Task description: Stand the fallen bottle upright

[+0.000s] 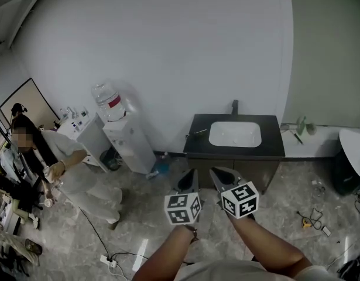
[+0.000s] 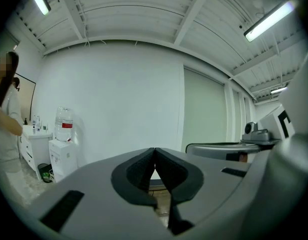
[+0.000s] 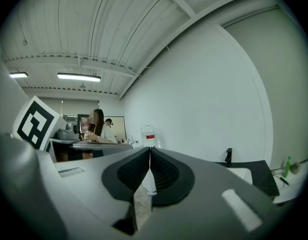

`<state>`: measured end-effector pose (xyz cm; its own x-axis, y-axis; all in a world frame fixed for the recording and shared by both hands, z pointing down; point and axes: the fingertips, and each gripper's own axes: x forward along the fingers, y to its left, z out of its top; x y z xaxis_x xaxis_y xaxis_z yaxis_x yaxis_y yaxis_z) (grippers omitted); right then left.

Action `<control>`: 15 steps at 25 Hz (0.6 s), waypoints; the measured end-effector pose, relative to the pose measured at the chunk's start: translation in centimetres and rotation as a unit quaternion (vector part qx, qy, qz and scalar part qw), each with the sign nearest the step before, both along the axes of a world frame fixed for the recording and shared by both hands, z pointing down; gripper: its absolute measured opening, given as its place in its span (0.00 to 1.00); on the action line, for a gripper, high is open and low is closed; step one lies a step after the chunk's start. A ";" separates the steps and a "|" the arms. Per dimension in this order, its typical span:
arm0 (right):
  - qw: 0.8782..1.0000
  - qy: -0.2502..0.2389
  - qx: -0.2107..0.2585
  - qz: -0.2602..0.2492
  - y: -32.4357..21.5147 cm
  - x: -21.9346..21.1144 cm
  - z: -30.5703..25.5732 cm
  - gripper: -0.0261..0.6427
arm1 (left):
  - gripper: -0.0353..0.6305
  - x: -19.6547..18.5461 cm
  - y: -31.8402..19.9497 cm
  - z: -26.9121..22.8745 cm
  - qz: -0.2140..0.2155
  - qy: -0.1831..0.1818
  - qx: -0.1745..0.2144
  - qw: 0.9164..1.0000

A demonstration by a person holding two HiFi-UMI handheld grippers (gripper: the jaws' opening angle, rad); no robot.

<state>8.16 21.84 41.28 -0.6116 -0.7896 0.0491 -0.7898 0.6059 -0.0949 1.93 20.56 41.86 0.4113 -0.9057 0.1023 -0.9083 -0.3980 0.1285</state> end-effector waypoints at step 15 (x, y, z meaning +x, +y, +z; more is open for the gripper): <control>0.999 0.020 -0.025 -0.025 -9.9 1.3 4.9 0.05 | 0.07 1.8 -10.3 3.7 -0.017 0.001 -0.011 1.000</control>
